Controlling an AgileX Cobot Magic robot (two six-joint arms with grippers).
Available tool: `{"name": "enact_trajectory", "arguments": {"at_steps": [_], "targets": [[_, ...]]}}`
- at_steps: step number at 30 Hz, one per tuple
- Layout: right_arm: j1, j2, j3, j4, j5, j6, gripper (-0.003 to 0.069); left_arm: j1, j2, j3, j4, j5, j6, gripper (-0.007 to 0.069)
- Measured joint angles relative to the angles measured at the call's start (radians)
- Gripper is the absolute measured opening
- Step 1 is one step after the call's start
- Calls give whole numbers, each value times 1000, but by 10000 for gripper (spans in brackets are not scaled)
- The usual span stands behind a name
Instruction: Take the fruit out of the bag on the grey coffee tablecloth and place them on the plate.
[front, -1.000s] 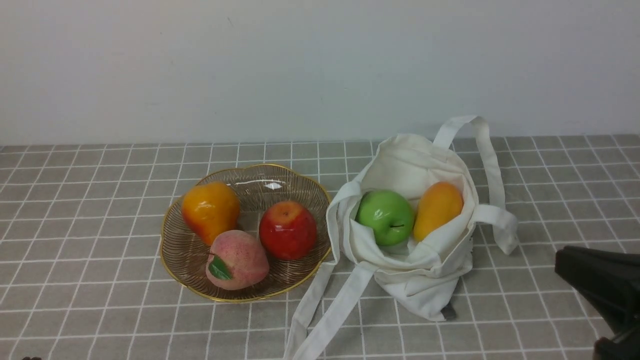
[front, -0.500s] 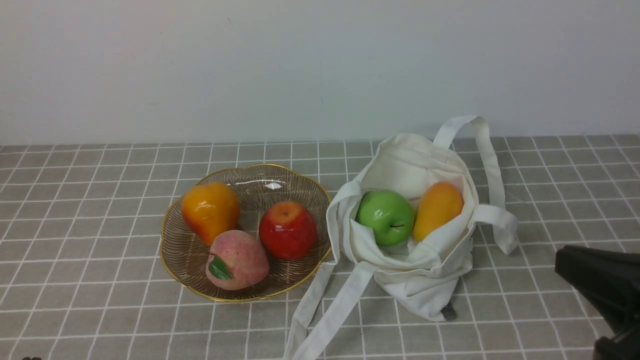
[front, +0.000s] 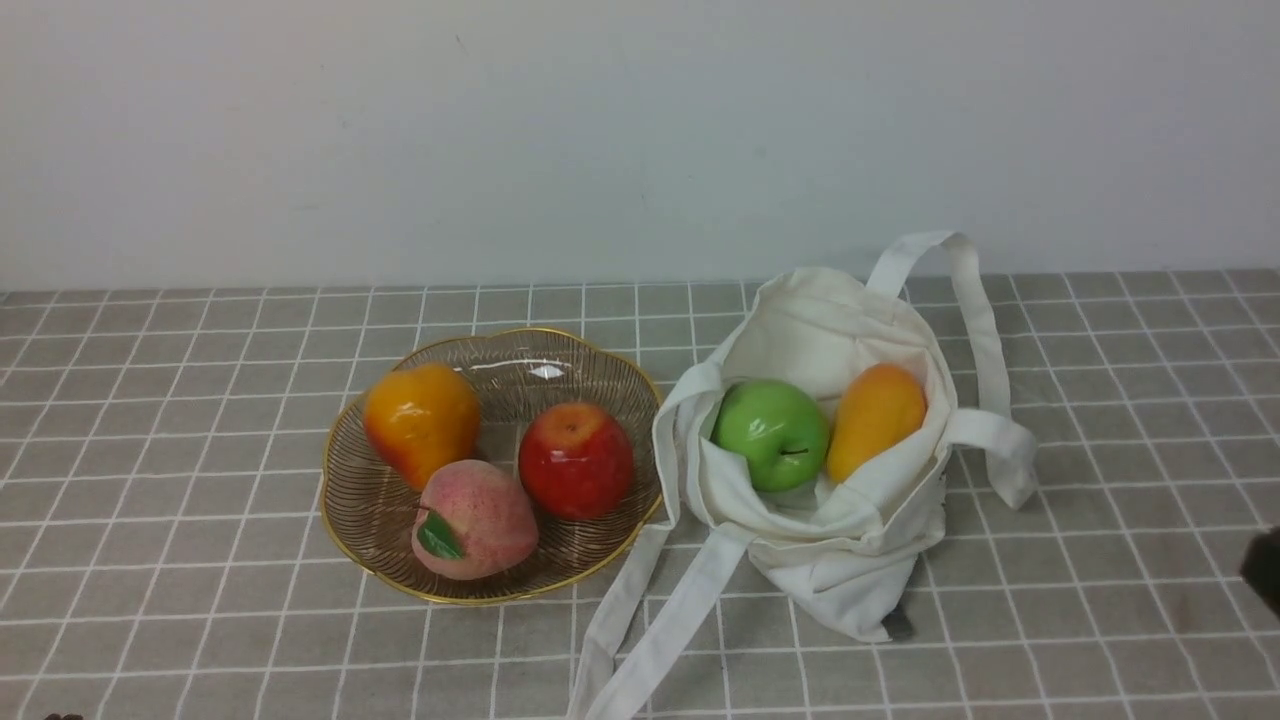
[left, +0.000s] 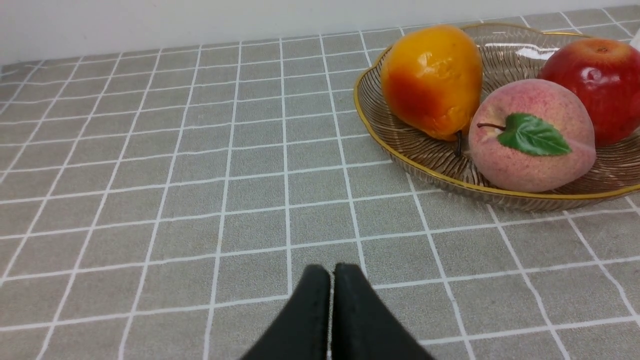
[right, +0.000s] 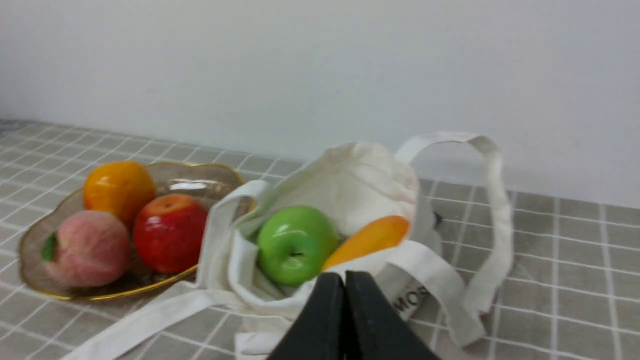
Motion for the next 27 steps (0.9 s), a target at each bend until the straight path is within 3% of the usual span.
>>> {"name": "enact_trajectory", "arguments": {"at_steps": [2, 9, 27], "targets": [[-86, -104, 77, -3, 5, 5, -14, 0, 0, 0, 0, 0, 0, -8], [-234, -277, 206, -5, 12, 19, -14, 0, 0, 0, 0, 0, 0, -8], [-254, -287, 252, -128, 90, 134, -14, 0, 0, 0, 0, 0, 0, -8]]}}
